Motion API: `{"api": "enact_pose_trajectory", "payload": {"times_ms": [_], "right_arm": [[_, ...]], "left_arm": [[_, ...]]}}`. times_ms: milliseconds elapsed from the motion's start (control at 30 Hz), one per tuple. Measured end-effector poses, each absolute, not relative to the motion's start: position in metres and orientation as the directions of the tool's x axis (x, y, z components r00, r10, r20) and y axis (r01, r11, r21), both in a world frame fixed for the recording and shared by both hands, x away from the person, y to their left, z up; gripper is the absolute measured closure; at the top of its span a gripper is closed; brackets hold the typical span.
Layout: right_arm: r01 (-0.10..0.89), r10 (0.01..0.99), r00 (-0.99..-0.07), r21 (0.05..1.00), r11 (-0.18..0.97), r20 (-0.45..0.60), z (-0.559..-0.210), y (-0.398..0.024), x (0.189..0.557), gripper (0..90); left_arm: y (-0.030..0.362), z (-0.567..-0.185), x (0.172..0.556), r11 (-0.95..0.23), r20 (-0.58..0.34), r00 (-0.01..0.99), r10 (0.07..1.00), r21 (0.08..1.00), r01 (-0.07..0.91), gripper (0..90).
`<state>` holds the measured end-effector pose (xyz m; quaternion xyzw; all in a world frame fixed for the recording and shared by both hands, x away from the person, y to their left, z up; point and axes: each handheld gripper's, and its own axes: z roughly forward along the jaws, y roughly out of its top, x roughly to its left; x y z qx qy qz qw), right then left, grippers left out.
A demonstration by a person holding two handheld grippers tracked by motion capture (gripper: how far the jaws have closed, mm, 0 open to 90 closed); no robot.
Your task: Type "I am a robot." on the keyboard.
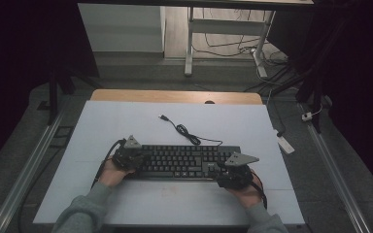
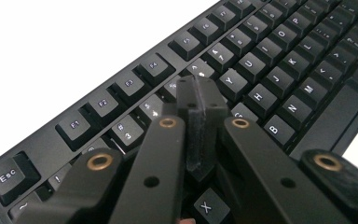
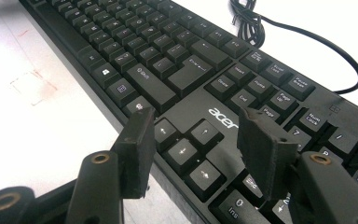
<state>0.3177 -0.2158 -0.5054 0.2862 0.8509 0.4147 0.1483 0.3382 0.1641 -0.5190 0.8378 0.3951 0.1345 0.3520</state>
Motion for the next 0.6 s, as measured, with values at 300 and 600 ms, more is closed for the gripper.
{"api": "enact_pose_trajectory", "payload": {"times_ms": [300,600], "right_arm": [[0.364,0.611,-0.792,0.792,0.491,-0.015,-0.505,-0.216,0.318,46.6],[0.362,0.612,-0.790,0.790,0.494,-0.021,-0.505,-0.217,0.318,46.5]], "left_arm": [[0.162,-0.523,0.340,-0.444,-0.049,0.642,0.765,0.682,0.581,89.1],[0.170,-0.508,0.330,-0.368,-0.063,0.628,0.776,0.762,0.532,78.8]]}}
